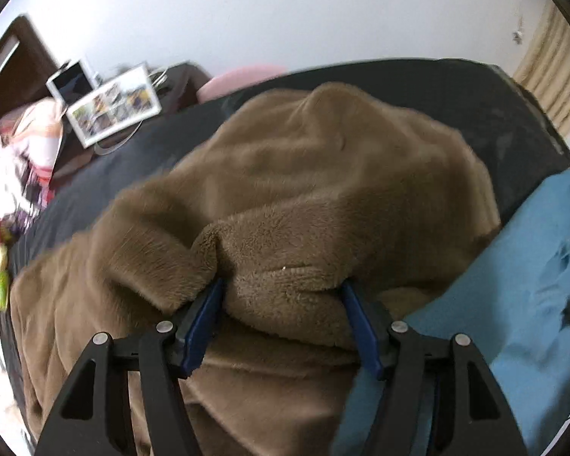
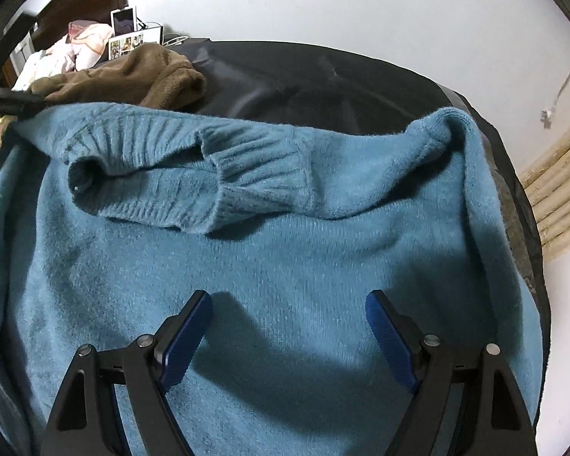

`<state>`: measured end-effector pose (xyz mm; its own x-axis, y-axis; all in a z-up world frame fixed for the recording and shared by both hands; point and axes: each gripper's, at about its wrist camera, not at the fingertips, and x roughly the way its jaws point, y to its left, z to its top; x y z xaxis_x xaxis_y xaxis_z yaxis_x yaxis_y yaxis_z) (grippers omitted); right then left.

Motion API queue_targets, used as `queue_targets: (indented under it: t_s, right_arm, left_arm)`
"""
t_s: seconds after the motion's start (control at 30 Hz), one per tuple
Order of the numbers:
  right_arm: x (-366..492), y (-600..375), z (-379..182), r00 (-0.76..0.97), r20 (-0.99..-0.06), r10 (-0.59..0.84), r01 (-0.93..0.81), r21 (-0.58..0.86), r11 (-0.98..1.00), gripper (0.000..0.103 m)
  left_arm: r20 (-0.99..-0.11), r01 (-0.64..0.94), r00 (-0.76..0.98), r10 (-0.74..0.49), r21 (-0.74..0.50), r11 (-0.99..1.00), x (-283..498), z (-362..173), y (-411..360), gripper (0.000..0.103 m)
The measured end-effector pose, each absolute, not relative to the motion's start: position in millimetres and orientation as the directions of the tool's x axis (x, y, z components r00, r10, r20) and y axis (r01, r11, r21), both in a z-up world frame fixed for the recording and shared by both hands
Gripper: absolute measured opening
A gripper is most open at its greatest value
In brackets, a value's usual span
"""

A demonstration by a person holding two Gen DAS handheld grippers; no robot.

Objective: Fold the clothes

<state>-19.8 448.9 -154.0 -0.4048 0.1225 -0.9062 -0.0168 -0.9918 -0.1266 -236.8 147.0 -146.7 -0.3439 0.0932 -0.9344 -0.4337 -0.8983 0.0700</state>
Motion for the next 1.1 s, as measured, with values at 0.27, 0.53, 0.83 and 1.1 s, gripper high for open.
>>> queue_targets:
  t_s: [0.27, 0.53, 0.83, 1.1]
  right_arm:
    - [-14.5, 455.3, -154.8, -0.399, -0.907, 0.133, -0.014, -0.139, -0.99, 0.085]
    - [-12.9, 478.6, -154.3, -0.413, -0.903, 0.115, -0.031, -0.113, -0.993, 0.085]
    - [-13.1, 515.9, -152.8, -0.429, -0.893, 0.137, -0.024, -0.14, -0.99, 0.085]
    - [-4.2, 532.7, -150.5, -0.424, -0.892, 0.157, 0.013, -0.18, -0.984, 0.085]
  left_arm:
    - [-0.934, -0.298, -0.357, -0.023, 0.137, -0.945, -202.9, -147.5, 84.1, 0.067]
    - [-0.929, -0.159, -0.33, -0.166, 0.228, -0.961, -148.3, -140.8, 4.9, 0.068]
    - [-0.892, 0.001, -0.279, -0.357, 0.371, -0.929, -89.0, -135.2, -90.5, 0.068]
    - [-0.902, 0.143, -0.314, -0.298, 0.265, -0.954, -56.3, -106.4, -102.5, 0.068]
